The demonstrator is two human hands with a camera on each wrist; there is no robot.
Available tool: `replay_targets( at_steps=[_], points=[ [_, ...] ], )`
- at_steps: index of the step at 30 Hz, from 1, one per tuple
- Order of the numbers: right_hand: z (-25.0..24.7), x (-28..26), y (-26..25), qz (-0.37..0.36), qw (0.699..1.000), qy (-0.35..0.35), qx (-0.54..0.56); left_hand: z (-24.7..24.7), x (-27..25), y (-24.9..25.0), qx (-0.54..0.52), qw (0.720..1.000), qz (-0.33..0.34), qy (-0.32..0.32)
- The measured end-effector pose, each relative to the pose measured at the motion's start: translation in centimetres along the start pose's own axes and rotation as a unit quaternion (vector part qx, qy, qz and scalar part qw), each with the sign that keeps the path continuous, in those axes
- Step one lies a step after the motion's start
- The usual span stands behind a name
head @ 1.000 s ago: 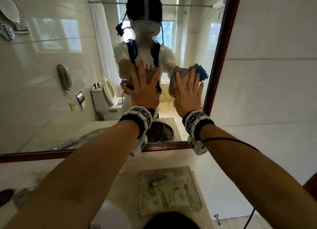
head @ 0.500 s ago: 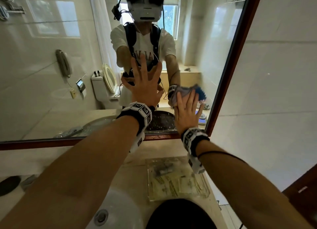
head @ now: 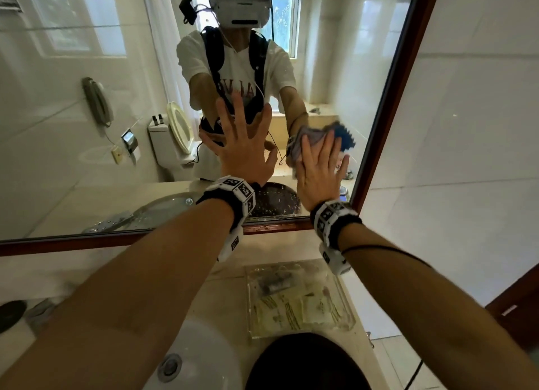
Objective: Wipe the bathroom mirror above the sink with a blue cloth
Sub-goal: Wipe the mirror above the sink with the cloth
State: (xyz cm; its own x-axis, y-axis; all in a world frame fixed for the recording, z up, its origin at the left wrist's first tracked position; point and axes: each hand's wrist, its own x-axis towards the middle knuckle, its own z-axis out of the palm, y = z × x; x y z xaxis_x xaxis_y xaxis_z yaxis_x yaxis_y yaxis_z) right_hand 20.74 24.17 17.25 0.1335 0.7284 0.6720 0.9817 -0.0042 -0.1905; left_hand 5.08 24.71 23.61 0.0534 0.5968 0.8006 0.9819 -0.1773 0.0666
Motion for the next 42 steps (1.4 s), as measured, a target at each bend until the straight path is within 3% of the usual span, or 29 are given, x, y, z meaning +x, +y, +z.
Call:
replay_targets(
  at_steps=[4, 8, 13, 17, 21, 26, 29, 34, 42],
  points=[
    [-3.5, 4.7, -0.5, -0.037, 0.998, 0.049, 0.004, 0.4, 0.0, 0.0, 0.001, 1.000, -0.006, -0.006],
    [-3.3, 5.0, -0.8, -0.039, 0.996, 0.080, 0.016, 0.7, 0.1, 0.1, 0.001, 1.000, -0.011, -0.006],
    [1.4, 0.2, -0.1, -0.020, 0.997, 0.067, 0.014, 0.9, 0.1, 0.1, 0.004, 1.000, -0.016, -0.004],
    [5.5, -6.0, 1.0, -0.011, 1.000, 0.007, -0.007, 1.0, 0.1, 0.1, 0.010, 1.000, -0.018, -0.009],
    [6.6, -8.1, 1.0, 0.004, 0.999, -0.040, -0.015, 1.0, 0.1, 0.2, 0.010, 0.999, -0.023, -0.020],
    [4.6, -6.1, 1.8, -0.022, 0.999, -0.044, -0.022, 0.8, 0.0, 0.4, 0.010, 0.999, -0.044, -0.027],
    [1.4, -1.3, 2.7, -0.012, 1.000, 0.005, -0.004, 0.4, 0.3, 1.5, -0.001, 0.998, -0.062, -0.020],
    [-3.8, 5.4, 4.0, -0.034, 0.996, 0.078, -0.020, 0.3, 0.4, 3.1, 0.004, 1.000, 0.002, -0.019],
    [-1.1, 2.4, 5.6, -0.007, 0.998, 0.069, -0.008, 2.7, -2.5, 4.7, 0.017, 0.999, 0.018, -0.040]
  ],
)
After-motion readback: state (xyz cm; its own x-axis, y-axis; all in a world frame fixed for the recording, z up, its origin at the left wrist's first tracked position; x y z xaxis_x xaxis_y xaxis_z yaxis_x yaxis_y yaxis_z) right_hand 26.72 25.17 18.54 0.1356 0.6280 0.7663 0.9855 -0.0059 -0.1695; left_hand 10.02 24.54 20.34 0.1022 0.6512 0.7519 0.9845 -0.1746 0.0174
